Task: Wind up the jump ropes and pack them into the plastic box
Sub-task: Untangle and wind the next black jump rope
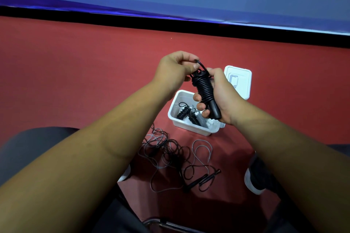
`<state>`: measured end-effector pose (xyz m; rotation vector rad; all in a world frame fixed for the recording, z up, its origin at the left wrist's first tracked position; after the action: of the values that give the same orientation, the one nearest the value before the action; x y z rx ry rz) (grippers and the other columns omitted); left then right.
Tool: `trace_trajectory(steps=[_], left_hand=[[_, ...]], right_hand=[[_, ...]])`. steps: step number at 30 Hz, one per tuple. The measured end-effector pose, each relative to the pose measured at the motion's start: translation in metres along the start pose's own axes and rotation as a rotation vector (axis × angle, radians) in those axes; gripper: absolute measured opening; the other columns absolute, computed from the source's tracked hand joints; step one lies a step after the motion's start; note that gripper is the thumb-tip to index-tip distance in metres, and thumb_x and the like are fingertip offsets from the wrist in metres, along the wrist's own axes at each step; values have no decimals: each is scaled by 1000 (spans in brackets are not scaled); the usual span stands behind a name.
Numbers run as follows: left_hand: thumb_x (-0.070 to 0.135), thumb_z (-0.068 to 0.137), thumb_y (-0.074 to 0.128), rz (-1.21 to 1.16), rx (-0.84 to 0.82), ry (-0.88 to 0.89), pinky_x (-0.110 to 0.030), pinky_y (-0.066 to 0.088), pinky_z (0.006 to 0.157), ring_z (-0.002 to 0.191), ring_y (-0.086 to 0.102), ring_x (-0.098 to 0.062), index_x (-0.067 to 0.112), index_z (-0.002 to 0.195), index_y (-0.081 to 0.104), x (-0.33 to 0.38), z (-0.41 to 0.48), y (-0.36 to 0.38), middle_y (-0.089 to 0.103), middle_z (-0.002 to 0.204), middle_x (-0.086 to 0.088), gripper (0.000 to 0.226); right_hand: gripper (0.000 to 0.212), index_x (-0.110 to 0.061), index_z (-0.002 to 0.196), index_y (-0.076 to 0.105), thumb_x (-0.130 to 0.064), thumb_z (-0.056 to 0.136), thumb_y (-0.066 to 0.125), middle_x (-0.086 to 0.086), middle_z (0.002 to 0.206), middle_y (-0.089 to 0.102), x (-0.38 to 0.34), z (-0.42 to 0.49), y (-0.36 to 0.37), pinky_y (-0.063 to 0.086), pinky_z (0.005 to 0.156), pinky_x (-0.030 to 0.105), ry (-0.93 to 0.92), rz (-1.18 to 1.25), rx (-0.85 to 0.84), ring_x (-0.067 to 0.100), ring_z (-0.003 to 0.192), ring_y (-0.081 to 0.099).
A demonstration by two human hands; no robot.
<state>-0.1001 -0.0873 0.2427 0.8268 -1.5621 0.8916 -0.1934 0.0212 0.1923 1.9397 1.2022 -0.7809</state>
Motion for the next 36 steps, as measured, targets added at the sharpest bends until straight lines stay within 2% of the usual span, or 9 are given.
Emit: trace_trajectory(steps=[5, 8, 12, 15, 19, 23, 28, 31, 36], left_hand=[[5, 88, 79, 50, -6, -68, -32, 57, 72, 77, 69, -12, 17, 89, 75, -6, -2, 0, 76, 86, -1, 13], [0, 90, 77, -14, -30, -156, -40, 63, 83, 82, 71, -21, 11, 91, 73, -14, -3, 2, 74, 94, -12, 12], [-9, 91, 71, -60, -41, -218, -47, 64, 87, 83, 73, -32, 5, 91, 70, -19, -1, 2, 72, 89, -19, 15], [-11, 90, 70, 21, -20, -214, -42, 65, 84, 77, 71, -29, 5, 91, 72, -20, 0, -3, 71, 82, -14, 16], [-10, 88, 71, 174, -21, -83, -32, 59, 65, 65, 62, -21, 4, 94, 74, -11, 0, -3, 70, 76, -9, 16], [-8, 85, 76, 168, -5, -38, -33, 60, 68, 68, 65, -21, 7, 89, 77, -8, 1, -3, 75, 83, -14, 16], [-11, 81, 73, 29, 35, -211, -33, 62, 76, 73, 69, -22, 8, 86, 80, -23, 0, -2, 78, 80, -11, 21], [-13, 81, 70, -64, 63, -288, -28, 62, 73, 73, 72, -24, 6, 86, 80, -30, -4, 1, 78, 79, -13, 22], [-15, 81, 68, -146, 85, -402, -23, 55, 59, 56, 66, -17, 9, 90, 79, -36, -10, 2, 74, 73, -11, 28]], right_hand=[[52, -18, 108, 59, -65, 101, 36, 5, 68, 52, 2, 0, -4, 31, 47, 22, 11, -15, 36, 20, 50, 43], [52, -19, 107, 58, -66, 101, 35, 4, 67, 52, 4, -1, -3, 31, 47, 21, 23, -30, 46, 19, 49, 42], [54, -17, 108, 59, -65, 102, 36, 5, 67, 54, 5, -1, -4, 31, 48, 22, 13, -93, 87, 20, 49, 44], [55, -17, 106, 61, -66, 102, 37, 6, 69, 54, 5, 0, -4, 31, 49, 24, 2, -142, 122, 20, 49, 44], [56, -18, 105, 61, -69, 101, 38, 5, 69, 55, 8, -1, -4, 31, 49, 23, 31, -112, 121, 20, 49, 45], [55, -22, 105, 60, -71, 99, 38, 3, 68, 54, 14, -1, -3, 29, 48, 19, 108, 7, 49, 18, 49, 43], [74, -23, 99, 61, -91, 88, 37, 4, 70, 53, 16, -4, -5, 27, 49, 18, 179, 45, 18, 17, 51, 42], [85, -26, 107, 63, -102, 78, 40, 2, 71, 53, 17, -3, -4, 28, 48, 18, 178, 0, 18, 15, 51, 44], [70, -28, 109, 62, -92, 82, 52, 1, 72, 54, 19, -3, -4, 30, 48, 18, 174, -68, 15, 15, 53, 44]])
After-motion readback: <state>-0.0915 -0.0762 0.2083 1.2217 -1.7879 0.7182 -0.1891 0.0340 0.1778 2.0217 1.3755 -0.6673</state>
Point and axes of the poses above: each hand's wrist, its own z-axis towards the middle knuckle, its own y-axis out of the palm, x = y × z, the point moved 8 cm from there along z, towards the middle knuckle
